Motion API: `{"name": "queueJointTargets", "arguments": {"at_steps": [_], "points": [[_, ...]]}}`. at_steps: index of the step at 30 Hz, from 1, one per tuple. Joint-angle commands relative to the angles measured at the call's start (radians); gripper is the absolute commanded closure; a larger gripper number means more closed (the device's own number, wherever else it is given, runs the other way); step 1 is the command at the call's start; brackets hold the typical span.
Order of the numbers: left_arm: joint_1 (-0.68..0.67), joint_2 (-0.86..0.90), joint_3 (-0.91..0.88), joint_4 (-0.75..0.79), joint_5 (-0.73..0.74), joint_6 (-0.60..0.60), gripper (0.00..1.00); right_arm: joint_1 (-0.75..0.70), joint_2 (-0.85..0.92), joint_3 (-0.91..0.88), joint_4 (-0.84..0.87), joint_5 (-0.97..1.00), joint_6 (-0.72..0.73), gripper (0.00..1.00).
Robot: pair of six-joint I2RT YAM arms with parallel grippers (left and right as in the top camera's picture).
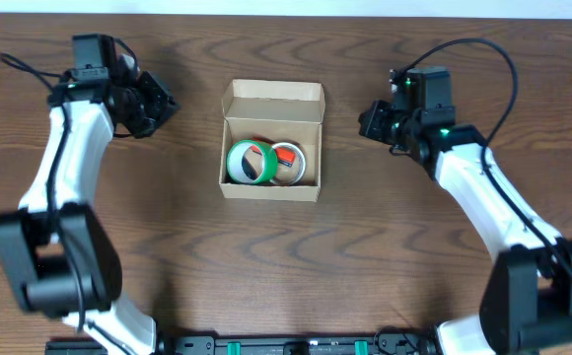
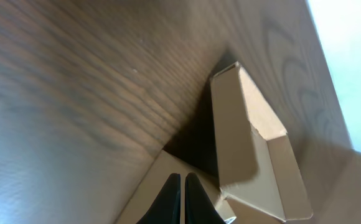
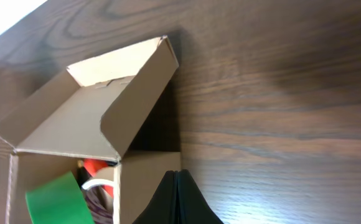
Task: Pack container
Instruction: 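Move both grippers to the box's left and right lid flaps, then fold the side flaps inward with both grippers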
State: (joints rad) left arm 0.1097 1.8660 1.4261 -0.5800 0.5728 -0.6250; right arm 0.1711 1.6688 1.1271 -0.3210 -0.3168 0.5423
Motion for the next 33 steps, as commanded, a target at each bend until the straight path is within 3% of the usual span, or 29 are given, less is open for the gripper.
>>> {"name": "queueJointTargets", "arguments": {"at_steps": [1, 13, 33], "points": [[0.009, 0.091, 0.017, 0.029, 0.170, -0.040, 0.95, -0.007, 0.060, 0.019, 0.027, -0.068, 0.105, 0.99], [-0.003, 0.283, 0.019, 0.173, 0.346, -0.164, 0.95, -0.005, 0.245, 0.019, 0.189, -0.156, 0.270, 0.99], [-0.104, 0.338, 0.019, 0.299, 0.361, -0.220, 0.95, 0.058, 0.454, 0.019, 0.501, -0.182, 0.478, 0.99]]}}
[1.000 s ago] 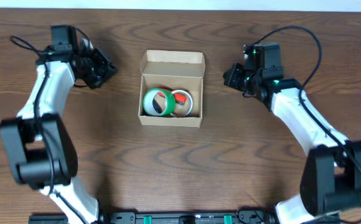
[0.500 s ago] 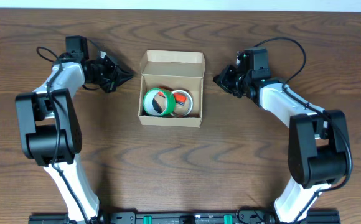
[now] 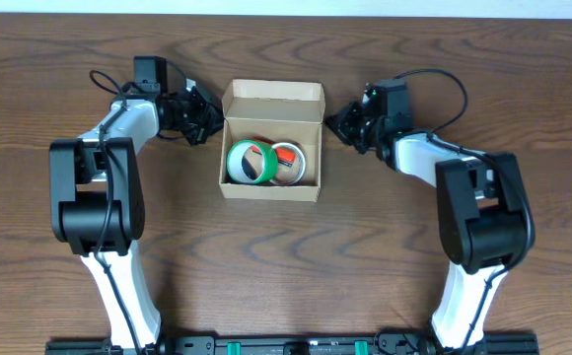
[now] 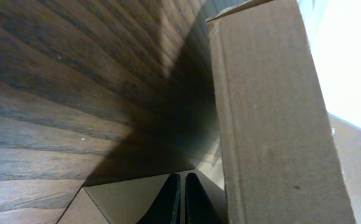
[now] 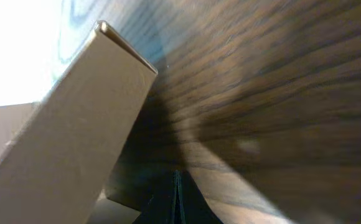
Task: Pack container
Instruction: 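Fold the side flaps inward with both grippers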
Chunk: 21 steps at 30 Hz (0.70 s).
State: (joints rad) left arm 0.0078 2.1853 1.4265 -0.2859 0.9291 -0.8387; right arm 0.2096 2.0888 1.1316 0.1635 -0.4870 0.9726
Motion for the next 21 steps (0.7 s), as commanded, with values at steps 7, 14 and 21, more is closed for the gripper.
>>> {"name": "queueJointTargets", "arguments": {"at_steps": [7, 14, 21], "points": [[-0.005, 0.019, 0.019, 0.009, 0.004, 0.005, 0.95, 0.037, 0.078, 0.015, 0.142, 0.002, 0.076, 0.99], [-0.026, 0.019, 0.019, 0.064, 0.041, 0.004, 0.95, 0.040, 0.078, 0.015, 0.228, 0.019, 0.048, 0.99], [-0.016, 0.019, 0.023, 0.102, 0.103, 0.054, 0.95, 0.040, 0.078, 0.018, 0.342, 0.001, -0.078, 0.99]]}}
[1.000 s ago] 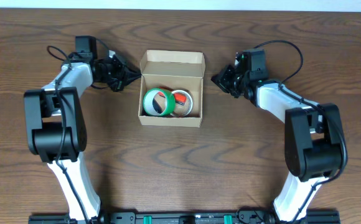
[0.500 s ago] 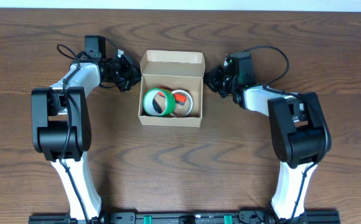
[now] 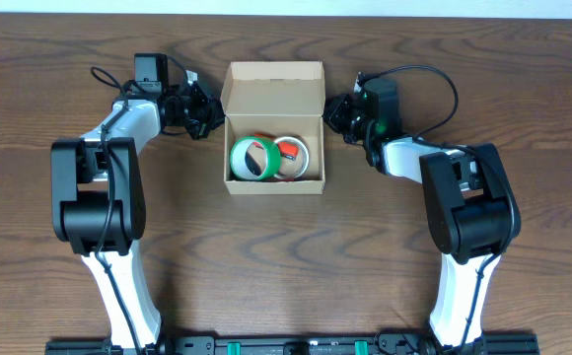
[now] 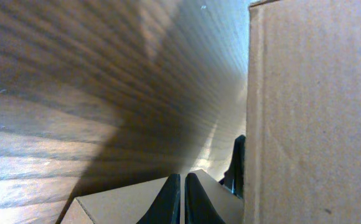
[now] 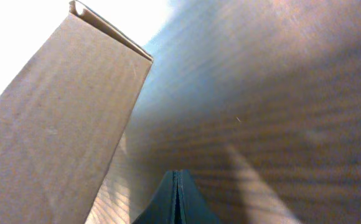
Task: Pack container
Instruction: 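Fold the side flaps inward with both grippers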
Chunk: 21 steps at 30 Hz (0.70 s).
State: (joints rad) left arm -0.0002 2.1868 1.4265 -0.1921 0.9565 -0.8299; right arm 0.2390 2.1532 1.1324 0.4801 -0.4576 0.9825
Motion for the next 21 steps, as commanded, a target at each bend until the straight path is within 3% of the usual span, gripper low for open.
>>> {"name": "queueJointTargets", "arguments": {"at_steps": [1, 9, 21], "points": [[-0.005, 0.017, 0.023, 0.010, 0.085, 0.058, 0.95, 0.011, 0.013, 0.018, 0.037, -0.040, -0.120, 0.99], [0.004, 0.017, 0.036, 0.011, 0.150, 0.165, 0.95, 0.011, 0.013, 0.019, 0.123, -0.109, -0.304, 0.99], [0.005, 0.017, 0.083, 0.092, 0.232, 0.232, 0.95, 0.005, 0.012, 0.019, 0.225, -0.127, -0.397, 0.99]]}}
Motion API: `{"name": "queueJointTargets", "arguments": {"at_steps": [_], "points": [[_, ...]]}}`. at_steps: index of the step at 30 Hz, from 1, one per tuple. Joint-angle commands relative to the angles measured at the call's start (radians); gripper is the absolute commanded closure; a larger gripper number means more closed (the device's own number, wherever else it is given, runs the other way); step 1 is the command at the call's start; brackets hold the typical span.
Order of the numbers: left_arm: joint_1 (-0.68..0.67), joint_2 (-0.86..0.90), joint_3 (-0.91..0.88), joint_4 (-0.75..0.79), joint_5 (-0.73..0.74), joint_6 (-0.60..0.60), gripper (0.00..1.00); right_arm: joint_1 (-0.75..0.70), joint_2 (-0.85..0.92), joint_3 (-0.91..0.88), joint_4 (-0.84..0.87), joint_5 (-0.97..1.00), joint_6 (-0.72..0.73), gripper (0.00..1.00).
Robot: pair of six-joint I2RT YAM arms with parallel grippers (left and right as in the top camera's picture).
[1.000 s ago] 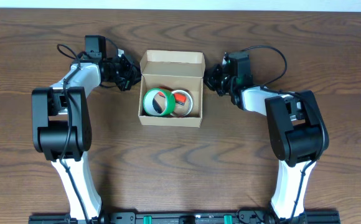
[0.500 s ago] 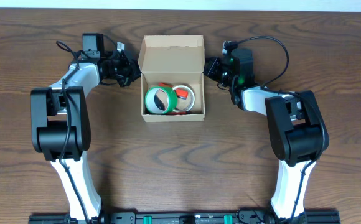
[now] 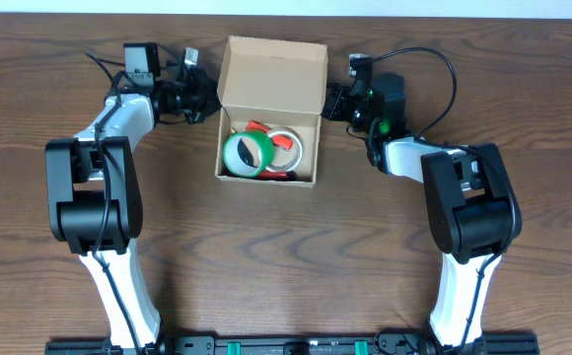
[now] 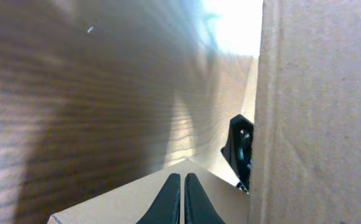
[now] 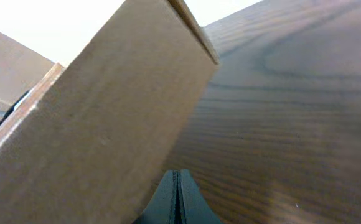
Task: Pack container
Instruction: 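Fold the side flaps inward with both grippers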
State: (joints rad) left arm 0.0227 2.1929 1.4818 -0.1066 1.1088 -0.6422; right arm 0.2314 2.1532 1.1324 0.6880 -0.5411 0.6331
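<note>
The open cardboard box [image 3: 311, 148] sits at the table's middle rear, and its lid [image 3: 271, 74] stands raised. Inside lie a green tape roll [image 3: 247, 154] and a white roll [image 3: 291, 141] with something red. My left gripper [image 3: 207, 99] is shut against the lid's left side. In the left wrist view the gripper [image 4: 182, 185] lies over a cardboard flap [image 4: 124, 202], with the lid [image 4: 317, 124] on the right. My right gripper [image 3: 331, 102] is shut at the lid's right side. The right wrist view shows this gripper [image 5: 175, 179] beside the lid [image 5: 99, 143].
Dark wooden table [image 3: 385, 256] all round the box. The table's far edge [image 3: 464, 12] runs just behind both grippers. Cables loop from each wrist near the back edge.
Both grippers sit a little farther back and higher beside the lid. The lid looms larger from overhead, raised more over the box. The box has turned slightly.
At first both shut grippers stood well apart from the box, whose lid leaned back. Then they were at the box's rear corners. Later the lid stood upright between them, and now it is raised further over the contents.
</note>
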Motion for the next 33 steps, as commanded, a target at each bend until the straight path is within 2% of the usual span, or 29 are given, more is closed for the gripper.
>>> {"name": "queueJointTargets", "arguments": {"at_steps": [1, 12, 19, 33], "points": [[-0.018, 0.011, 0.028, 0.012, 0.083, 0.045, 0.95, 0.011, 0.012, 0.019, 0.025, -0.044, -0.047, 0.99], [-0.014, 0.011, 0.028, 0.022, 0.095, 0.108, 0.95, -0.019, 0.012, 0.020, 0.087, -0.066, -0.048, 0.99], [-0.014, 0.011, 0.028, 0.022, 0.024, 0.165, 0.95, -0.026, 0.012, 0.020, 0.086, -0.043, -0.085, 0.99], [-0.017, 0.011, 0.028, 0.073, -0.020, 0.214, 0.94, -0.027, 0.012, 0.035, 0.088, -0.024, -0.153, 0.99]]}}
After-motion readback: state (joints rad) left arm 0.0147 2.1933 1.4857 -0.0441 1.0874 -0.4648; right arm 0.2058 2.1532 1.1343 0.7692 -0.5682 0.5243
